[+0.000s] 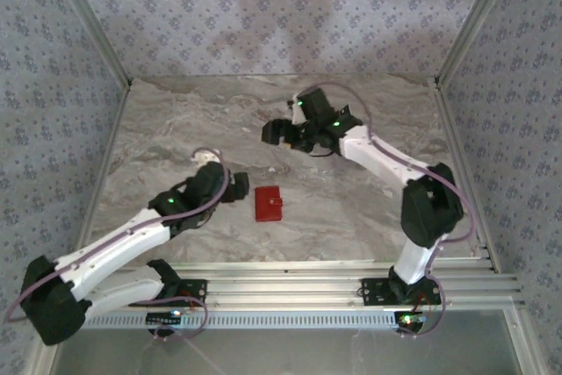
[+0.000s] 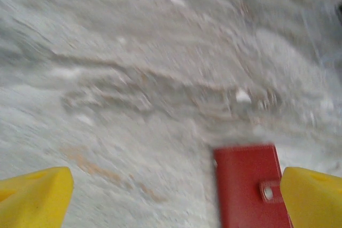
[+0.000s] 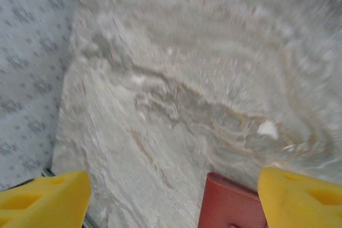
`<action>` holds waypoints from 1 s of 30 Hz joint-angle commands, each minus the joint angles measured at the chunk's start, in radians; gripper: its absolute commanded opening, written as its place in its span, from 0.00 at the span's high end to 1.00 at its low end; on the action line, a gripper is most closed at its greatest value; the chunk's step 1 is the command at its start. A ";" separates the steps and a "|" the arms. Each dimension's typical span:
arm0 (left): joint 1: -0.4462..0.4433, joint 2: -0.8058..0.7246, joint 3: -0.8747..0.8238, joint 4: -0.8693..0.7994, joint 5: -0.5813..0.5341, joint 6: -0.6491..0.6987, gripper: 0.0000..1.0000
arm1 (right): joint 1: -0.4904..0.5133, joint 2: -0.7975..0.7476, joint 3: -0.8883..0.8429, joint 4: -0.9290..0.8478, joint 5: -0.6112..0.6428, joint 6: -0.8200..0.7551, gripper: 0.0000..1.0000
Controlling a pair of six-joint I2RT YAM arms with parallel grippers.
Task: Put the credit cards into the card holder
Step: Close the button on the card holder, then reset both arms
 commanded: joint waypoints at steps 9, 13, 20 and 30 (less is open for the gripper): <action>0.457 -0.080 0.046 0.282 0.081 0.498 0.00 | -0.349 -0.319 -0.116 -0.128 0.399 -0.160 0.00; 0.604 -0.027 -0.004 0.379 0.159 0.533 0.00 | -0.404 -0.441 -0.380 0.128 0.674 -0.212 0.00; 0.721 0.033 -0.256 0.670 0.240 0.523 0.00 | -0.454 -0.492 -0.635 0.301 0.831 -0.458 0.00; 0.730 0.284 -0.368 1.012 0.306 0.625 0.00 | -0.591 -0.423 -0.932 0.716 0.668 -0.574 0.00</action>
